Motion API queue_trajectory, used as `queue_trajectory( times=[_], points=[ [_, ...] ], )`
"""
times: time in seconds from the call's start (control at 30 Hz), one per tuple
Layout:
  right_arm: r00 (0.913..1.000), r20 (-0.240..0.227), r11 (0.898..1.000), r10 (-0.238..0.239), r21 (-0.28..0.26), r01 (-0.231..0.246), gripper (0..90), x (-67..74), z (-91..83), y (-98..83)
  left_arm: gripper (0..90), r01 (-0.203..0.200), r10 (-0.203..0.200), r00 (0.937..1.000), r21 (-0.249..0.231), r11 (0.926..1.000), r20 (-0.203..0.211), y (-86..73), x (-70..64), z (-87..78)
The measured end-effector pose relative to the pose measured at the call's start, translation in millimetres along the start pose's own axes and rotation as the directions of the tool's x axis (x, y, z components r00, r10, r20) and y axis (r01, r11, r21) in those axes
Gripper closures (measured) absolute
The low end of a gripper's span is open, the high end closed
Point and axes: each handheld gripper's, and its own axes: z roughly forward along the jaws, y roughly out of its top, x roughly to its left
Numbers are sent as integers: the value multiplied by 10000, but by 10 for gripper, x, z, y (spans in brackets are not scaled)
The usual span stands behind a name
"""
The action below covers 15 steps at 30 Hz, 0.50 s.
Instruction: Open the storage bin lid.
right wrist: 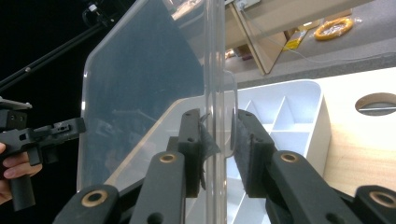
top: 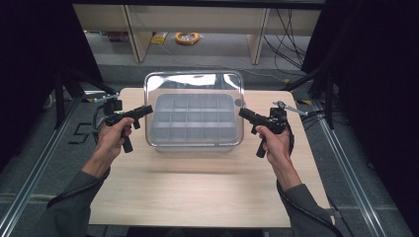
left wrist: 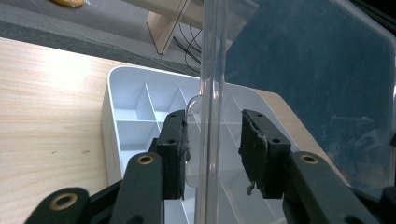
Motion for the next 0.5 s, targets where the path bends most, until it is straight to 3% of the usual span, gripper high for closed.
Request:
queue_trajectory(
  times=[0.03, 0.1, 0.27, 0.33, 0.4, 0.43, 0.5],
  points=[
    [9999, 22, 9999, 108, 4, -108, 743, 21, -22, -11, 613, -1, 2, 10000, -33, 10000, 17, -18, -10, -19],
    [9994, -6, 9994, -339, -78, 338, 744, 22, -61, -32, 613, -36, 36, 10000, -65, 10000, 74, -51, -24, -59],
    [9999, -89, 9999, -122, -46, 122, 746, 101, -159, -93, 616, -187, 188, 9996, -5, 9998, 219, -130, -50, -150],
    [9984, -125, 9984, -545, -156, 543, 747, 129, -219, -139, 616, -292, 292, 9992, -4, 9996, 273, -175, -61, -198],
    [9976, -112, 9976, -679, -128, 677, 748, 127, -234, -155, 616, -348, 349, 9990, -29, 9994, 270, -214, -70, -239],
    [9988, -147, 9989, -461, -60, 460, 748, 153, -254, -177, 616, -375, 376, 9988, -38, 9993, 305, -242, -69, -263],
    [9988, -171, 9990, -455, -57, 454, 749, 170, -282, -221, 619, -374, 374, 9987, -5, 9993, 342, -270, -65, -282]
  ],
)
